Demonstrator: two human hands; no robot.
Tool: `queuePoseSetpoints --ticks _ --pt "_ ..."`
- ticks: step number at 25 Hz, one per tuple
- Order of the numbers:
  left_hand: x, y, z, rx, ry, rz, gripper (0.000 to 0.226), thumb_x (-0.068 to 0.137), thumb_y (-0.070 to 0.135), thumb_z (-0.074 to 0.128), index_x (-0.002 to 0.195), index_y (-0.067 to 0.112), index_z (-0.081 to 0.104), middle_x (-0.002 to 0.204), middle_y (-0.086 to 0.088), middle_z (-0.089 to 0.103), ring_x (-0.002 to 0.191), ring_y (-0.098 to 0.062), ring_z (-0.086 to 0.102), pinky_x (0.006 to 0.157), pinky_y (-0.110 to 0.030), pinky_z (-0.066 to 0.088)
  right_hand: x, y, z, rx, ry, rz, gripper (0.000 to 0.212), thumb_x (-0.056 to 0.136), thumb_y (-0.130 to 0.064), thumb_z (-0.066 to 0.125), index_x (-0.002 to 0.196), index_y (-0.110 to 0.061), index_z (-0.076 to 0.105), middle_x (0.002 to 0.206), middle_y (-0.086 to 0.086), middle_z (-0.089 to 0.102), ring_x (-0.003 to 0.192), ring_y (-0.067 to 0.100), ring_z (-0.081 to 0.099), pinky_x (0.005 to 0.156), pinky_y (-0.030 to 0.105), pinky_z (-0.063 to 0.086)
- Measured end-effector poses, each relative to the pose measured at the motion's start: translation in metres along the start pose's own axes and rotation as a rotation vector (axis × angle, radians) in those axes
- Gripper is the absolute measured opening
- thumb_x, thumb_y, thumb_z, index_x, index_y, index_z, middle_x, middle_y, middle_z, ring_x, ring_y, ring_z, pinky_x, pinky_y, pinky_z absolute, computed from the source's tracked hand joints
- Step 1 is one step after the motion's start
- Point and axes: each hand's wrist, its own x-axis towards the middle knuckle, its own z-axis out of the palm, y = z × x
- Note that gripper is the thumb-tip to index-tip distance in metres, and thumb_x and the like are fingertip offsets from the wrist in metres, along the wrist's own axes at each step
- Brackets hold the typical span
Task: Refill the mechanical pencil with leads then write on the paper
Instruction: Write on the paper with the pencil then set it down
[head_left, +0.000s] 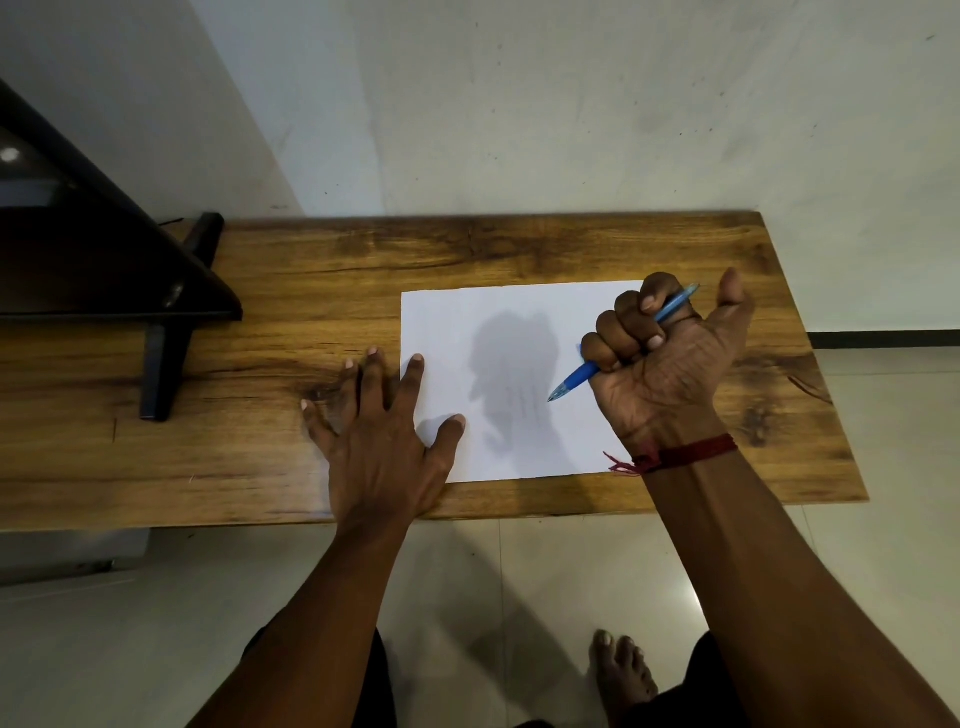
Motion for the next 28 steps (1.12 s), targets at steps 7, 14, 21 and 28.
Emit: queuePoseSetpoints --ticks 7,14,21,28 --pt "-0.0009 0.0005 -0.002 0.017 0.001 0.005 0.078 0.081 0.071 0.029 0.148 0.031 0.03 0.157 -0.01 0.028 0.146 -0.033 0.02 0.11 -0.071 0.013 0.0018 0.0006 -0.0007 -0.013 0.016 -0.001 0.055 0.093 -0.049 0.027 0.056 -0.013 0.045 0.04 -0.005 0.026 0.037 0.008 0.015 0.043 0.019 0.016" --pt "-0.0006 0.0005 -0.002 0.003 0.002 0.001 0.077 0.081 0.071 0.029 0.148 0.032 0.03 0.158 -0.01 0.027 0.146 -0.032 0.019 0.111 -0.07 0.01 0.0028 -0.0013 -0.0024 -0.048 0.052 -0.023 0.049 0.091 -0.046 0.032 0.056 -0.013 0.043 0.041 -0.005 0.023 0.038 0.009 0.014 0.042 0.019 0.017" --pt "0.0001 -0.0002 -0.0011 0.018 -0.002 0.002 0.077 0.081 0.072 0.028 0.147 0.032 0.03 0.157 -0.01 0.028 0.146 -0.032 0.019 0.11 -0.071 0.013 0.0012 -0.0007 -0.0029 -0.015 0.019 0.009 0.06 0.088 -0.06 0.027 0.058 -0.011 0.043 0.043 -0.003 0.019 0.038 0.009 0.014 0.044 0.022 0.015" --pt "-0.0006 0.0 -0.0017 0.026 -0.01 0.003 0.079 0.081 0.072 0.025 0.148 0.032 0.028 0.158 -0.01 0.026 0.147 -0.032 0.018 0.111 -0.07 0.011 0.0012 0.0003 -0.0024 -0.023 0.047 -0.002 0.054 0.089 -0.053 0.032 0.056 -0.012 0.042 0.042 -0.004 0.021 0.038 0.009 0.014 0.043 0.018 0.016"
